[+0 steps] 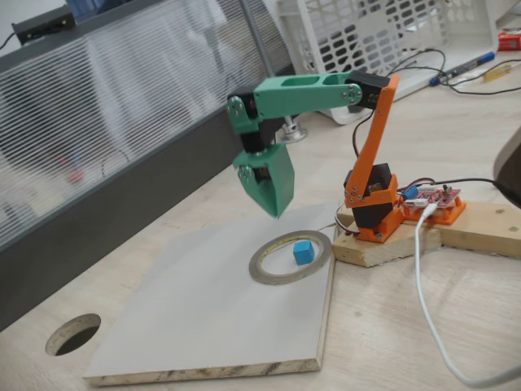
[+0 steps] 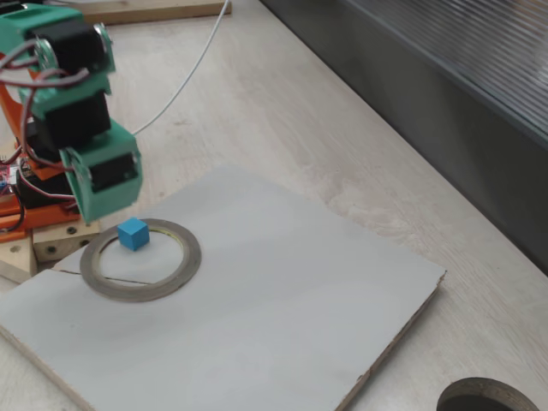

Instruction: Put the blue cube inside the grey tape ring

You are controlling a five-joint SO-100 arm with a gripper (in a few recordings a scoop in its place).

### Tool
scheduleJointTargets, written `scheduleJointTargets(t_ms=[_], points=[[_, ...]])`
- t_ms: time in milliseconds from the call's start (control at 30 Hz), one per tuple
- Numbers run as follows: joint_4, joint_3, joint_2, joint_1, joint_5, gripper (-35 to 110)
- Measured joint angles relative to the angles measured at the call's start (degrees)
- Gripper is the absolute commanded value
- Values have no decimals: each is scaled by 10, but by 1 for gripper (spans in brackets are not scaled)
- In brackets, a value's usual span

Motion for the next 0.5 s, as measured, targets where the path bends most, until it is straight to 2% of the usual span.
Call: scheduleJointTargets(t_ms=[500], points=[[48, -48, 0, 4, 0, 0]])
